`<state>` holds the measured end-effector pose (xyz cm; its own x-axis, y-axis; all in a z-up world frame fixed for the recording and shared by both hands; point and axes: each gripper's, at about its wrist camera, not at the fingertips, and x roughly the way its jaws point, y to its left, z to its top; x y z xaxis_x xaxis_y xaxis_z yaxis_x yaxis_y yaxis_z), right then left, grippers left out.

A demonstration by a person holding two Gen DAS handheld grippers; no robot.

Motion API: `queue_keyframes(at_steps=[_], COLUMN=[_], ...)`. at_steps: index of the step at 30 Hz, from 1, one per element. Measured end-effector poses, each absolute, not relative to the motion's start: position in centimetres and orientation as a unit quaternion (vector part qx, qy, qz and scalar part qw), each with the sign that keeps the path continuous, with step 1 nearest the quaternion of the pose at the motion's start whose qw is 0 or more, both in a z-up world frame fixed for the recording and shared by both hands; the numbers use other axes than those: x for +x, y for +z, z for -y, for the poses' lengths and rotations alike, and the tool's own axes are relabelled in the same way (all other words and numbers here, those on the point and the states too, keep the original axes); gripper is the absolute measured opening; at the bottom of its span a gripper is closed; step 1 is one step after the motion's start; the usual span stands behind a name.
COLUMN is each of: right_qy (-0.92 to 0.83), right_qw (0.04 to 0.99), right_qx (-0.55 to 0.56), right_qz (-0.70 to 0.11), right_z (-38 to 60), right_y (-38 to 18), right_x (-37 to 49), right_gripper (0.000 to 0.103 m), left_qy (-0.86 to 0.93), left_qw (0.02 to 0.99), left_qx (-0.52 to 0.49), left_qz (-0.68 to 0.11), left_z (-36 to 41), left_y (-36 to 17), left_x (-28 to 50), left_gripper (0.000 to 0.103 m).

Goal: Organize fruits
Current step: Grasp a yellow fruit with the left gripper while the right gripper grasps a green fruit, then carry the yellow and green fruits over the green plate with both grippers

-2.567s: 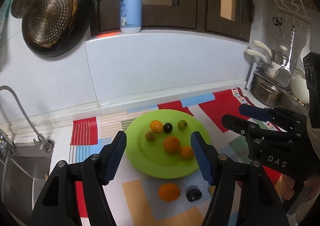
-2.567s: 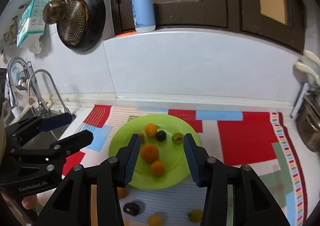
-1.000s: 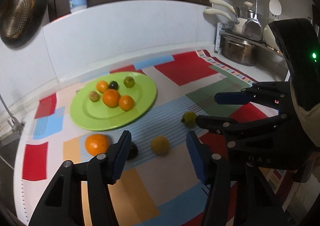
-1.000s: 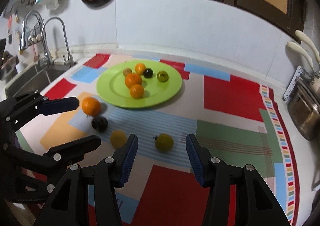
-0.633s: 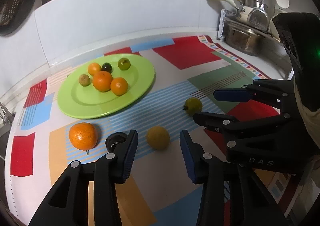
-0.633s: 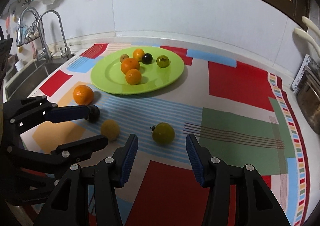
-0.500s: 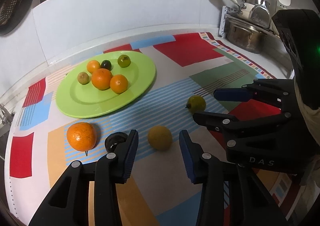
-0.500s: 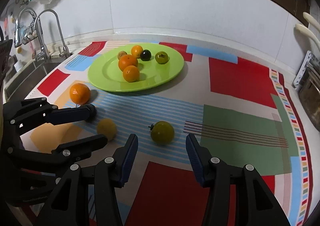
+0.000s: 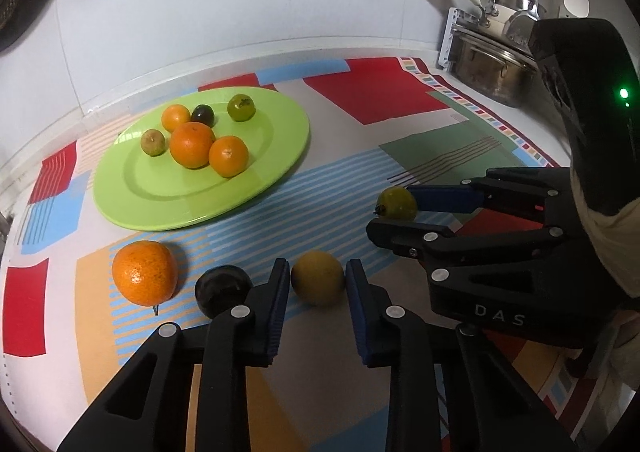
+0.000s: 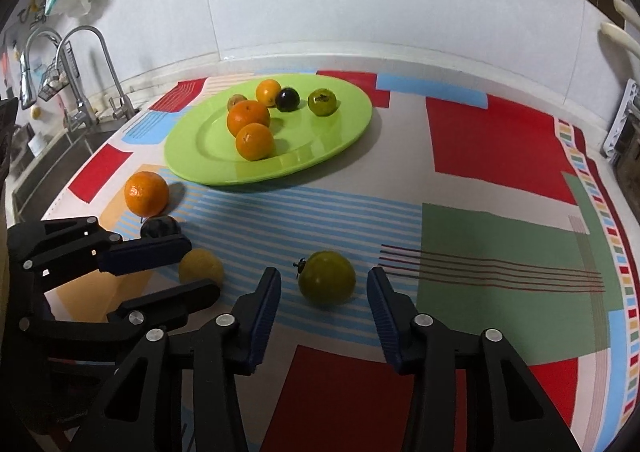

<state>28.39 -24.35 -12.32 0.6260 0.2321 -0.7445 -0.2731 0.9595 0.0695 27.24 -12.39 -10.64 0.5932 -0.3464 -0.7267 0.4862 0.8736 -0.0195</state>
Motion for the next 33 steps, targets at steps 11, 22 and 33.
queue_keyframes(at_steps=[11, 22, 33], right_qy=[0.137, 0.133, 0.129], right_qw=[0.904, 0.912, 0.923], right_qx=[-0.020, -0.016, -0.009], right_qz=[-0.405, -0.387, -0.362], right_z=[24.5, 23.9, 22.3], right_y=[-11.9, -9.4, -6.2], right_x=[28.1, 26.5, 24.4], right_gripper=[0.030, 0.030, 0.030], left_qy=[-0.233, -0.237, -0.231], left_qw=[0.893, 0.898, 0.910], left_qx=[0.086, 0.076, 0.072], left_qz=[-0.375, -0.364, -0.336], left_z=[12.0, 10.9, 8.8], left_y=[-9.7, -7.7, -4.8], left_x=[27.0, 25.3, 23.4], left_gripper=[0.029, 0.029, 0.029])
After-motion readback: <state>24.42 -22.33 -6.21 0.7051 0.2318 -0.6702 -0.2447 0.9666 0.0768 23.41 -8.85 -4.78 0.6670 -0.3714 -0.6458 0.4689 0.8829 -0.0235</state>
